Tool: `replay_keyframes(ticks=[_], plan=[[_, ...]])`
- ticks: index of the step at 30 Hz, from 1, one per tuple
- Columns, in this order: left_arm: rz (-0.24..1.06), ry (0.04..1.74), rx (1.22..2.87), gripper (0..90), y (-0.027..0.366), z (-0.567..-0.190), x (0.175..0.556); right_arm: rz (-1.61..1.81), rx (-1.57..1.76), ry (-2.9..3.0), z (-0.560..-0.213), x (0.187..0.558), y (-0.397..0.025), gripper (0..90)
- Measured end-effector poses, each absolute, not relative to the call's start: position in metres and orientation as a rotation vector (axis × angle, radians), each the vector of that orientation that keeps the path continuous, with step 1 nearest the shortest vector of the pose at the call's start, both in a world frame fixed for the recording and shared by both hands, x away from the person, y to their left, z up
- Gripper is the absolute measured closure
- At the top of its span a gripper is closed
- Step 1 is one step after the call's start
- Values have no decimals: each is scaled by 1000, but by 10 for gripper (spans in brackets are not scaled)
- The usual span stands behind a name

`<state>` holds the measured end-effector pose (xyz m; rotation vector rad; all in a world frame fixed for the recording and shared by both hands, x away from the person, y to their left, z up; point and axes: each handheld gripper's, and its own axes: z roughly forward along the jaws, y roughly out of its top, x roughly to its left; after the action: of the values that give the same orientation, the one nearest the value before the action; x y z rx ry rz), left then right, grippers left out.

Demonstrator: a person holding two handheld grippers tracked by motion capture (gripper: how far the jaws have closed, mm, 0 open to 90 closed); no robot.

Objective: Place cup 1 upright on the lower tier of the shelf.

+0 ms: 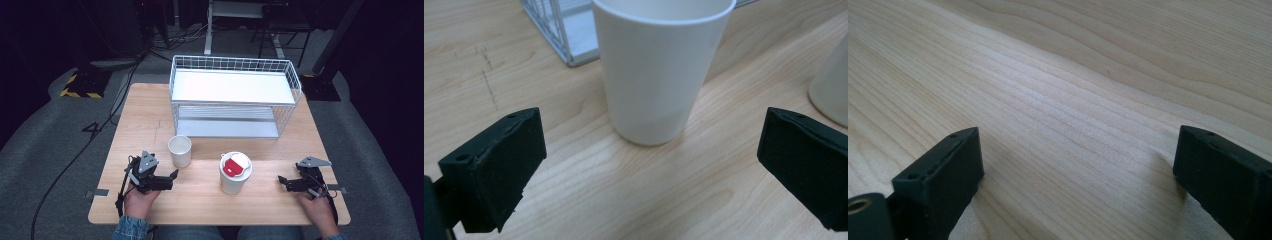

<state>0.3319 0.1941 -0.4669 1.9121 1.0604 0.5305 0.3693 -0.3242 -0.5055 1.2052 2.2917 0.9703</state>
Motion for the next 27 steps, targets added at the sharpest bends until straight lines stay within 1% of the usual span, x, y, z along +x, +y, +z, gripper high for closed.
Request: replay_keyframes(ticks=[10, 17, 23, 24, 27], plan=[[515, 1021, 1866, 1, 182, -470, 346, 969, 1207, 2289, -506, 369, -324, 59], [468, 1019, 1812, 1, 177, -475, 361, 967, 1212, 2286, -506, 369, -324, 59], [480, 1021, 1772, 1, 174, -477, 367, 967, 1212, 2286, -505, 369, -324, 59], [459, 1016, 1731, 1, 174, -479, 370, 967, 1212, 2286, -505, 369, -324, 59], [429, 1016, 1689, 2, 174, -482, 376, 966, 1213, 2285, -505, 369, -324, 59]])
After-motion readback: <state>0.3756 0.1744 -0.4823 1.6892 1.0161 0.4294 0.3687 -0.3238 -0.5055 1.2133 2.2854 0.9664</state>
